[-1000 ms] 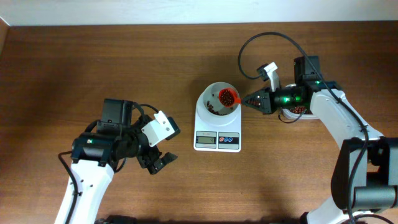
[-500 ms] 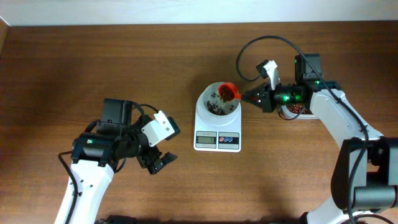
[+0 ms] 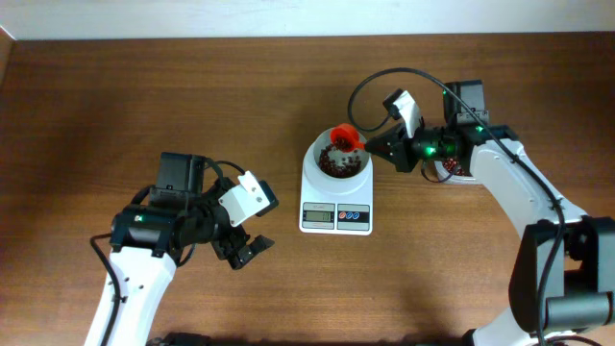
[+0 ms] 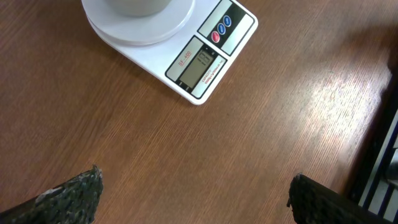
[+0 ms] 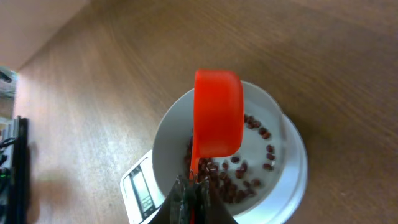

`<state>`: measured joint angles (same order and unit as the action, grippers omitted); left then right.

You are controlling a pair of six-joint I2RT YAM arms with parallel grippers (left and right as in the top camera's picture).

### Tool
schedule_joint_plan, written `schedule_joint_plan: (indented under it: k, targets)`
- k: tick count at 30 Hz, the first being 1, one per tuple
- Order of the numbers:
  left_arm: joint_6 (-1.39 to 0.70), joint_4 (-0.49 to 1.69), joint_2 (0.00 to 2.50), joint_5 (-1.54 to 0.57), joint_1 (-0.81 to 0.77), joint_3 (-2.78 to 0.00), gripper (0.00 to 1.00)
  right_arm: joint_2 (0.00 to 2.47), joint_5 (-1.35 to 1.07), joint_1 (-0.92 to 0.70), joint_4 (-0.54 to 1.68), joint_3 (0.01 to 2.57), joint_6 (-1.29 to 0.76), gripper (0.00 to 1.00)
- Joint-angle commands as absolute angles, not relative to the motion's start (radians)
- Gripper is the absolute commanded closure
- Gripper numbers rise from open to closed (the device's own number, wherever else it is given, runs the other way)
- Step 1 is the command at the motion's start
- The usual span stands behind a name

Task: Scoop and weigh 50g on scale
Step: 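Tilt the scoop to pour beans into the white bowl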

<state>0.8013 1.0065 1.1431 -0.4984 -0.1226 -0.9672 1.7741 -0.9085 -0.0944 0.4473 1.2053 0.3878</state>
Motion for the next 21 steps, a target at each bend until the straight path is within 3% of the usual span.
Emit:
schedule_joint_plan:
  k: [1,3,4,6,7,9,11,13,21]
  targets:
    - [0.817,1.007,1.143,-0.516,-0.118,-0.962,0.01,1.707,-0.993,-0.109,0.471,1.219,0.389,0.96]
    - [0.817,1.007,1.143,-0.516,-0.118,-0.962,0.01,1.700,-0.812,-0.117,0.479,1.222,0.377,0.96]
    - [0.817,1.007,1.143,-0.516,-0.118,-0.962,0.01,1.685,-0.889,-0.124,0.517,1.223,0.378,0.96]
    - [0.817,1.007,1.143,-0.516,-0.118,-0.962,0.01,1.675,-0.745,-0.142,0.514,1.225,0.409,0.96]
    - [0.817,1.007,1.143,-0.516,-0.118,-0.962,0.01,1.651,-0.836,-0.150,0.538,1.225,0.400,0.96]
    - [0.817,1.007,1.143,-0.516,-0.118,-0.962,0.01,1.646,-0.609,-0.178,0.489,1.225,0.434,0.96]
    - [0.817,1.007,1.143,-0.516,-0.118,-0.962,0.01,1.619,-0.619,-0.218,0.543,1.227,0.436,0.96]
    - [0.817,1.007,1.143,-0.516,-0.118,-0.962,0.01,1.624,-0.434,-0.251,0.532,1.227,0.489,0.96]
    - [0.817,1.007,1.143,-0.516,-0.118,-0.962,0.01,1.554,-0.354,-0.308,0.580,1.242,0.453,0.96]
